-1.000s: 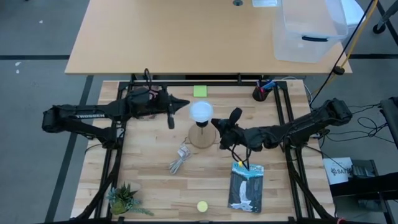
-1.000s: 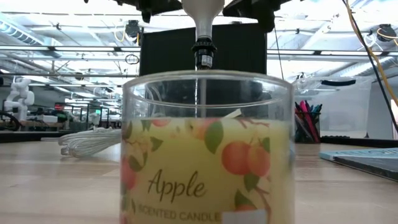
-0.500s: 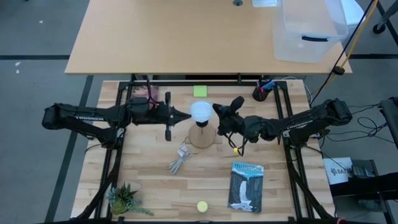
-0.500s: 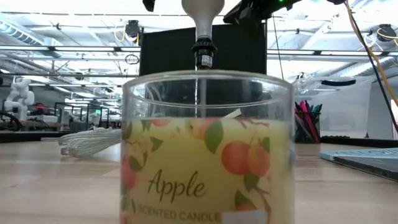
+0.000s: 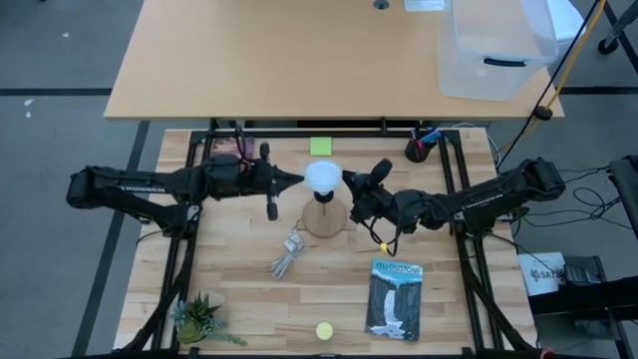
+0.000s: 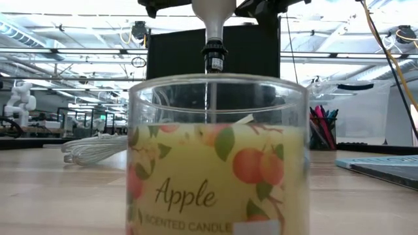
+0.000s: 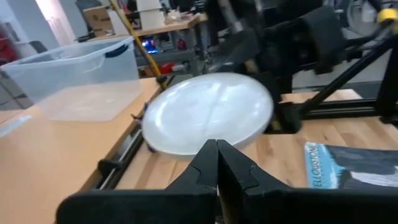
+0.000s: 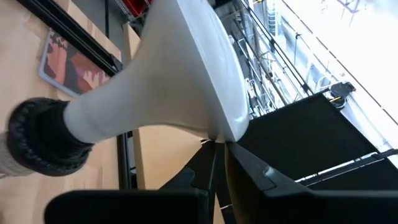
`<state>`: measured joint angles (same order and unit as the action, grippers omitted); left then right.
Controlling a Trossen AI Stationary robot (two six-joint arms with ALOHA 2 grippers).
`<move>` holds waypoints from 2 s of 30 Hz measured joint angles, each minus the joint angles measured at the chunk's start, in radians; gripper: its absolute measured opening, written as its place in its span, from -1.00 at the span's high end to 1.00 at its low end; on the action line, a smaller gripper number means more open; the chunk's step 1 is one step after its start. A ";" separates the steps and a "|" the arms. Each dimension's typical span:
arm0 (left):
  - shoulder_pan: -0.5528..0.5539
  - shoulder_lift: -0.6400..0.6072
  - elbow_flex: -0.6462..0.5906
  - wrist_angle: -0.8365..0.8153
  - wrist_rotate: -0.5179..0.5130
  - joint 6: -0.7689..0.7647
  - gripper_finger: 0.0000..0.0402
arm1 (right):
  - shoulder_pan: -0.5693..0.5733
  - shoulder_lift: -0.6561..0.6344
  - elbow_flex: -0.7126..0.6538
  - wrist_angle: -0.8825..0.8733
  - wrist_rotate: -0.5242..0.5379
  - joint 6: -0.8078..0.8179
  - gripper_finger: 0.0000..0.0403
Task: Screw lightbulb
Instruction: Insert the lightbulb into the lamp
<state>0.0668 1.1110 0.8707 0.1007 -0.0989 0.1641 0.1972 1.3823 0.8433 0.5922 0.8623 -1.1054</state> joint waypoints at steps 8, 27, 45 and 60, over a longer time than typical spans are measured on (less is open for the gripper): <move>0.063 0.003 -0.001 -0.004 -0.018 -0.002 1.00 | 0.059 0.001 0.000 -0.005 -0.054 0.027 0.86; 0.043 0.002 -0.001 0.104 0.094 0.008 1.00 | 0.014 0.003 0.000 -0.201 -0.102 0.241 0.86; -0.095 0.042 -0.001 0.045 -0.030 0.029 1.00 | -0.089 0.003 0.000 -0.041 -0.110 0.039 0.86; -0.003 0.040 -0.001 0.026 -0.042 0.024 1.00 | -0.008 0.000 0.000 -0.070 -0.048 0.045 0.86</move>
<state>0.0635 1.1507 0.8696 0.1263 -0.1411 0.1885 0.1895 1.3823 0.8429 0.5224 0.8147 -1.0602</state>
